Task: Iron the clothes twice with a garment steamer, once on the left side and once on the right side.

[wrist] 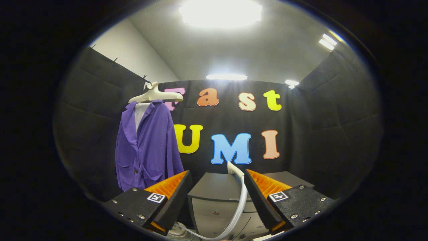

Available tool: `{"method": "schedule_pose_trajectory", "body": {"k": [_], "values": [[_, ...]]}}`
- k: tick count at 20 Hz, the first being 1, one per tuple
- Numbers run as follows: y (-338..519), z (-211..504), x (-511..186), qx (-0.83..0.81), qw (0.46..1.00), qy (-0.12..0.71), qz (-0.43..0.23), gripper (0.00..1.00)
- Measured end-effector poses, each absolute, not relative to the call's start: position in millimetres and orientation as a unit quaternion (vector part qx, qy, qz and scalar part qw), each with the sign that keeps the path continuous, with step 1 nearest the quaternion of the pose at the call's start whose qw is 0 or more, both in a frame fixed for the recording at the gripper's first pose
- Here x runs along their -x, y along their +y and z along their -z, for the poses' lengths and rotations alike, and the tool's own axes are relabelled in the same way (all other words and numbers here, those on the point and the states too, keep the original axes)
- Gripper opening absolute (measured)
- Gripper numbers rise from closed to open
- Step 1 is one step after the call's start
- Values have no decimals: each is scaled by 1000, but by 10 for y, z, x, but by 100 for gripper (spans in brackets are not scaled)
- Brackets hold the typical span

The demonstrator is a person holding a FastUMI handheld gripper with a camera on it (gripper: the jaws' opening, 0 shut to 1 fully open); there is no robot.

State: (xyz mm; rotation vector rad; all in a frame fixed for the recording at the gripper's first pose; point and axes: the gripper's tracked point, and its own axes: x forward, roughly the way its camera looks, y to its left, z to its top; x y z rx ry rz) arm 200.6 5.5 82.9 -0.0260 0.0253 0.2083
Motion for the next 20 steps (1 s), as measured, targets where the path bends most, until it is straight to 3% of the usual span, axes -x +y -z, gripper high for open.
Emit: {"method": "schedule_pose_trajectory", "body": {"k": [8, 20], "values": [[-244, -1169, -3411, 5, 988, 44, -147, 96], [-569, -320, -5199, -154, 963, 172, -141, 95]]}}
